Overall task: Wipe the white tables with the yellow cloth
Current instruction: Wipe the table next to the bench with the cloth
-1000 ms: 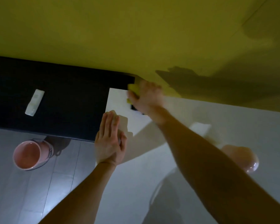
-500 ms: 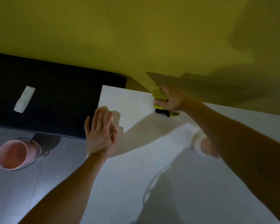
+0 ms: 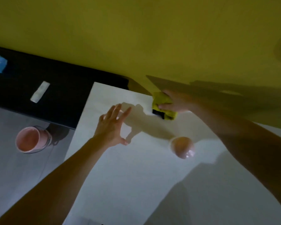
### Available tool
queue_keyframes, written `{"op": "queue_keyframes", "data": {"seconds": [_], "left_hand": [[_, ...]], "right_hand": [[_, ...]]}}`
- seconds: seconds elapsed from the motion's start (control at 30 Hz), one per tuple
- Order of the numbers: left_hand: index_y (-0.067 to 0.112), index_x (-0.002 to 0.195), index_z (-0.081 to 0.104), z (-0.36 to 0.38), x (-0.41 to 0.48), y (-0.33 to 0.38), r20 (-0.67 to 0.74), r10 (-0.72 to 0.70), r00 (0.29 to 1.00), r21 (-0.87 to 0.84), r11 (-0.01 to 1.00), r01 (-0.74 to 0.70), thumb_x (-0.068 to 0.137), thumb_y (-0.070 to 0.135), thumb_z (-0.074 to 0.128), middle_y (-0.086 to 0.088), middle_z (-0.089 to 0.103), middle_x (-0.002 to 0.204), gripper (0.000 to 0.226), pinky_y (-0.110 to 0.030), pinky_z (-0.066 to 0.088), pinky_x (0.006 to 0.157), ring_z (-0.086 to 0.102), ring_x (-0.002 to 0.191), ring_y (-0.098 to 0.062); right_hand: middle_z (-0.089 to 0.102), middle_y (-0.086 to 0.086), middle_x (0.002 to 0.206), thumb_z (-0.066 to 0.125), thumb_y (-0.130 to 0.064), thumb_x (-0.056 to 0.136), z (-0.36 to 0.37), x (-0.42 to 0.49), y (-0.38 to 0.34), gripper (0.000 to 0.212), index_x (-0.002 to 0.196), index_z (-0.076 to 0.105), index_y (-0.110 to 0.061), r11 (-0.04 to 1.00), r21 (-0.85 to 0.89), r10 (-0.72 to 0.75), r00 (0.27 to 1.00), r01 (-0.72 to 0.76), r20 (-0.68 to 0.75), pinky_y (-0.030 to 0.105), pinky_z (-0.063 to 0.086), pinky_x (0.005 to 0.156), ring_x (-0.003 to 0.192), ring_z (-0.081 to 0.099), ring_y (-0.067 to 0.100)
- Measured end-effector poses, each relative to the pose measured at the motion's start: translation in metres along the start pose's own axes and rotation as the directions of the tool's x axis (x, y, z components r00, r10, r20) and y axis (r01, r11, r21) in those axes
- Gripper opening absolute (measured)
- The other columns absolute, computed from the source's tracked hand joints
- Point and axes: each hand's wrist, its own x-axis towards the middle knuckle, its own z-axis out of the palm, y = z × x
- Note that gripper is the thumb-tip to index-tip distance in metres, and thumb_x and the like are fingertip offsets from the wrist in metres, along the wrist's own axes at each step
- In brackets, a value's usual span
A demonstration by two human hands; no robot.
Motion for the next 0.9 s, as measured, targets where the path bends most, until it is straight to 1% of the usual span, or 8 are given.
{"op": "queue_keyframes", "data": {"seconds": [0.17,0.23,0.33,0.43,0.53,0.63,0.77,0.9], "left_hand": [[0.039,0.167,-0.023,0.006,0.025,0.048,0.061,-0.010,0.998,0.163,0.987,0.000,0.055,0.080,0.092,-0.014,-0.022,0.177,0.165,-0.071,0.032,0.123,-0.004,0.163,-0.050],[0.039,0.166,-0.023,0.006,0.027,0.050,0.075,-0.025,0.997,0.181,0.983,0.011,0.055,0.079,0.093,-0.016,-0.022,0.177,0.165,-0.071,0.033,0.123,-0.003,0.163,-0.052],[0.040,0.166,-0.022,0.002,0.027,0.053,0.078,-0.052,0.996,0.183,0.982,0.037,0.054,0.075,0.096,-0.013,-0.023,0.177,0.167,-0.072,0.030,0.125,-0.006,0.163,-0.052],[0.038,0.167,-0.019,0.001,0.026,0.055,0.104,-0.079,0.991,0.185,0.981,0.059,0.053,0.074,0.096,-0.009,-0.025,0.177,0.166,-0.072,0.028,0.126,-0.009,0.164,-0.050],[0.040,0.169,-0.018,0.000,0.024,0.051,0.104,-0.063,0.993,0.193,0.980,0.042,0.053,0.074,0.097,-0.011,-0.023,0.178,0.166,-0.072,0.029,0.124,-0.007,0.164,-0.051],[0.040,0.169,-0.019,0.001,0.024,0.049,0.070,-0.048,0.996,0.189,0.981,0.034,0.052,0.074,0.097,-0.013,-0.020,0.179,0.168,-0.075,0.031,0.123,-0.003,0.164,-0.052],[0.042,0.166,-0.023,-0.002,0.025,0.054,0.075,-0.055,0.996,0.182,0.982,0.041,0.053,0.071,0.099,-0.014,-0.020,0.179,0.169,-0.075,0.029,0.124,-0.004,0.164,-0.052],[0.043,0.168,-0.017,-0.004,0.024,0.056,0.091,-0.057,0.994,0.170,0.985,0.041,0.052,0.068,0.100,-0.012,-0.019,0.179,0.168,-0.075,0.029,0.123,-0.005,0.164,-0.052]], "right_hand": [[0.050,0.014,0.157,0.067,-0.072,0.090,0.013,-0.055,0.088,0.092,0.160,0.038,-0.019,0.995,-0.006,0.101,0.989,-0.102,-0.111,0.045,0.044,0.113,0.142,0.050,0.038],[0.048,0.018,0.157,0.063,-0.070,0.097,0.018,-0.028,0.060,0.087,0.159,0.039,-0.013,0.998,-0.023,0.053,0.991,-0.057,-0.123,0.045,0.041,0.112,0.144,0.048,0.039],[0.059,0.017,0.147,0.058,-0.078,0.096,0.027,0.030,-0.012,0.087,0.153,0.044,-0.014,0.988,-0.080,-0.145,0.979,0.135,-0.144,0.044,0.048,0.099,0.132,0.059,0.039],[0.063,0.012,0.145,0.061,-0.077,0.095,0.033,0.059,-0.051,0.084,0.151,0.047,-0.016,0.981,-0.044,-0.194,0.967,0.189,-0.166,0.042,0.048,0.097,0.130,0.061,0.037],[0.065,0.008,0.141,0.065,-0.076,0.093,0.029,0.023,-0.007,0.077,0.147,0.052,-0.023,0.983,0.053,-0.161,0.964,0.176,-0.210,0.043,0.051,0.099,0.128,0.062,0.034],[0.067,0.006,0.132,0.068,-0.073,0.092,0.009,-0.050,0.080,0.074,0.147,0.055,-0.026,0.993,0.114,-0.005,0.985,0.025,-0.173,0.038,0.047,0.094,0.122,0.063,0.032],[0.065,0.003,0.112,0.068,-0.077,0.090,-0.007,-0.092,0.124,0.069,0.136,0.062,-0.025,0.998,0.032,0.064,0.978,-0.059,-0.196,0.035,0.039,0.083,0.109,0.063,0.030],[0.068,0.010,0.136,0.063,-0.076,0.095,0.020,-0.005,0.034,0.075,0.146,0.055,-0.022,0.984,-0.064,-0.178,0.963,0.169,-0.202,0.040,0.050,0.094,0.124,0.065,0.035]]}}
